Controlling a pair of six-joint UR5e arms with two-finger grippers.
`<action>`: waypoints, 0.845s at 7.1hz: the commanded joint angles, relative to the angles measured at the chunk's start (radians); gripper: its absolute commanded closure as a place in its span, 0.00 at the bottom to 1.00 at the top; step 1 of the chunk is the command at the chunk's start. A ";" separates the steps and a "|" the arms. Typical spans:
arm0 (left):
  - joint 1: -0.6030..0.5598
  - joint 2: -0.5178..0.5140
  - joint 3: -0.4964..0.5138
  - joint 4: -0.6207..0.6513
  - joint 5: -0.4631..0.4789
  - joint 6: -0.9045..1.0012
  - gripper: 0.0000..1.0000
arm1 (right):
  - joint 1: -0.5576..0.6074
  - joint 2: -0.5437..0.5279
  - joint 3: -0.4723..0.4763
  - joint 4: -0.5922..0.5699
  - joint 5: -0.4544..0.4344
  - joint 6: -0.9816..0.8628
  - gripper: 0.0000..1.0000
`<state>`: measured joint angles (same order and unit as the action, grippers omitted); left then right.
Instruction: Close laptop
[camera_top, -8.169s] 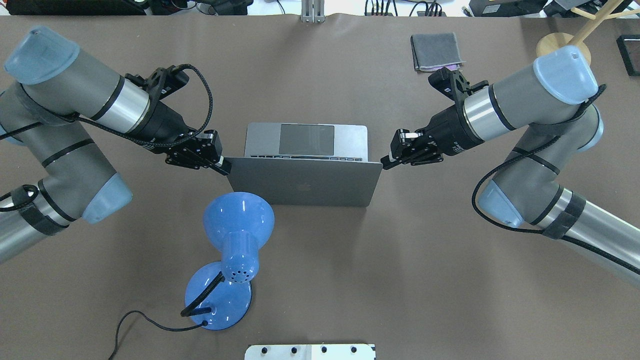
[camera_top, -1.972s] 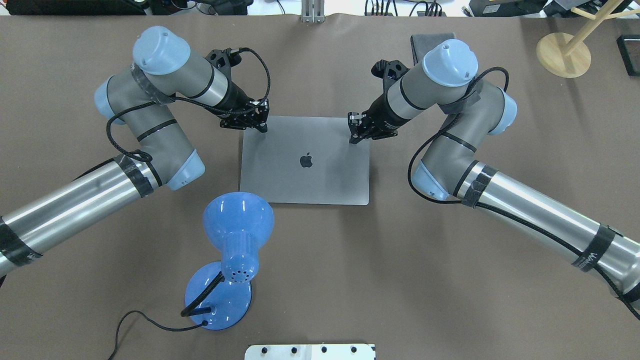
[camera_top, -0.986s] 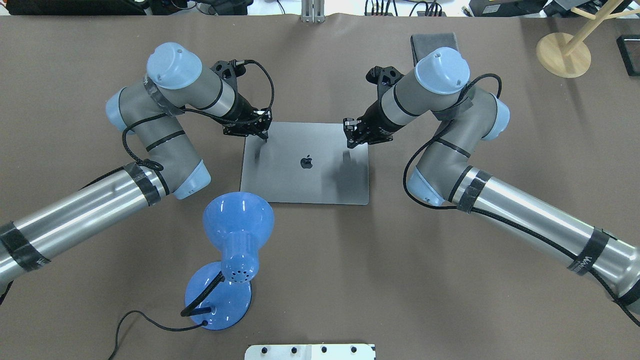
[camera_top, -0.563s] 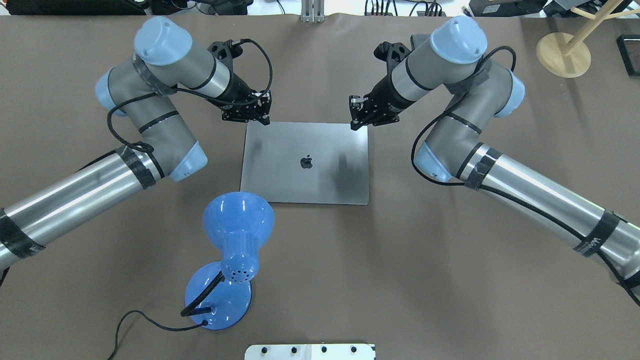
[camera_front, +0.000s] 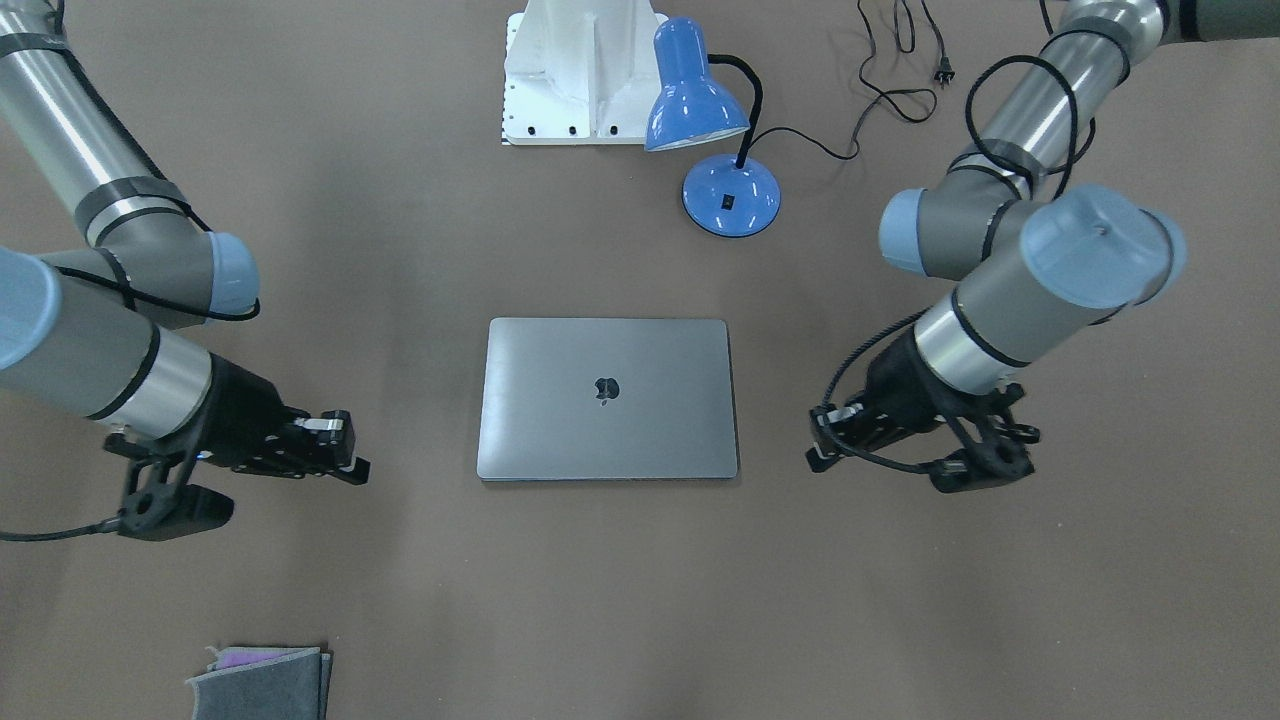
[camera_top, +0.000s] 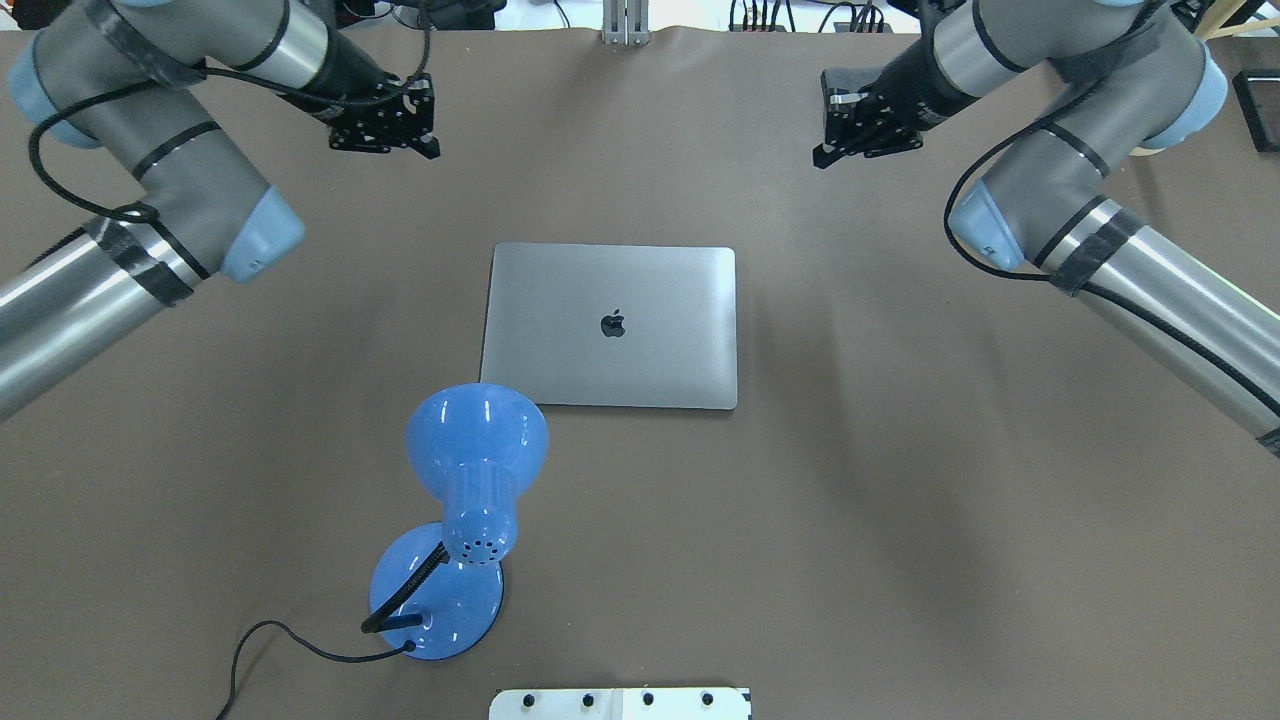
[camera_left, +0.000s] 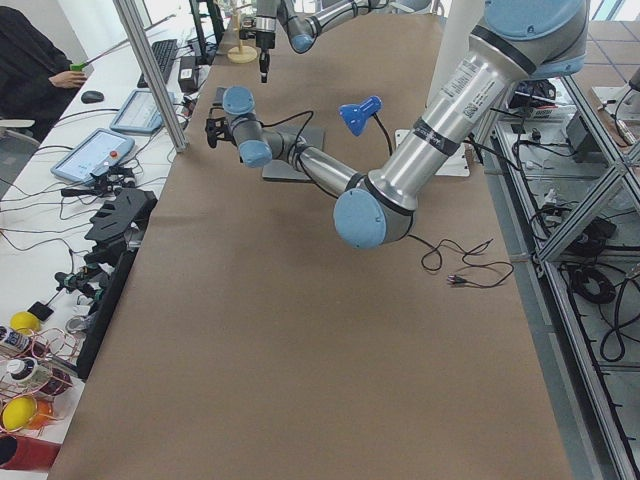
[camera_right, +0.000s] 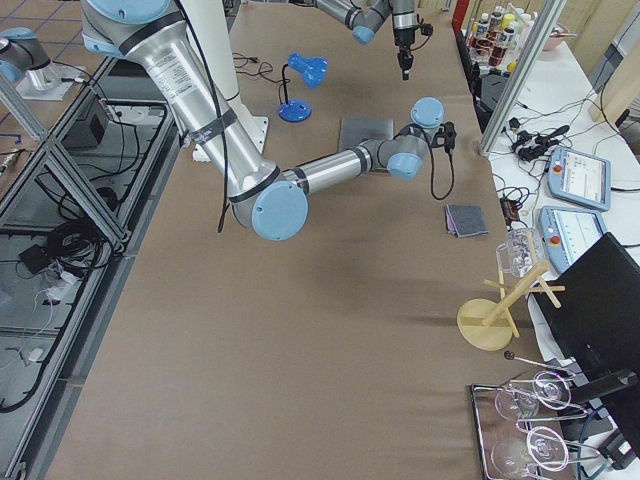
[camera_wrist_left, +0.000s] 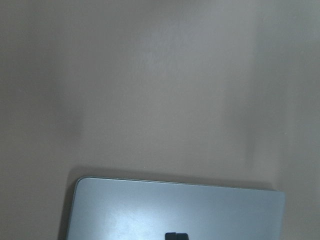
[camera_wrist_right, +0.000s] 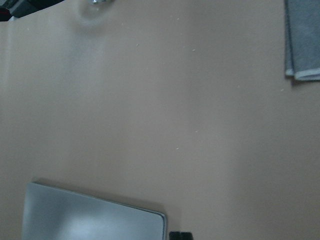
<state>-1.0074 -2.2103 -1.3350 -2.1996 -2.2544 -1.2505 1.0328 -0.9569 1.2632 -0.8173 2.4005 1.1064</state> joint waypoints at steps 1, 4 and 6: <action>-0.142 0.110 -0.009 0.014 0.021 0.240 0.02 | 0.093 -0.067 -0.005 -0.073 -0.015 -0.150 0.00; -0.337 0.275 -0.038 0.058 0.009 0.553 0.02 | 0.275 -0.091 0.002 -0.499 -0.035 -0.697 0.00; -0.419 0.378 -0.075 0.186 0.013 0.778 0.02 | 0.357 -0.159 0.013 -0.595 -0.050 -0.912 0.00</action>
<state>-1.3675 -1.8928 -1.3939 -2.0819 -2.2435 -0.6211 1.3402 -1.0690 1.2691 -1.3490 2.3600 0.3438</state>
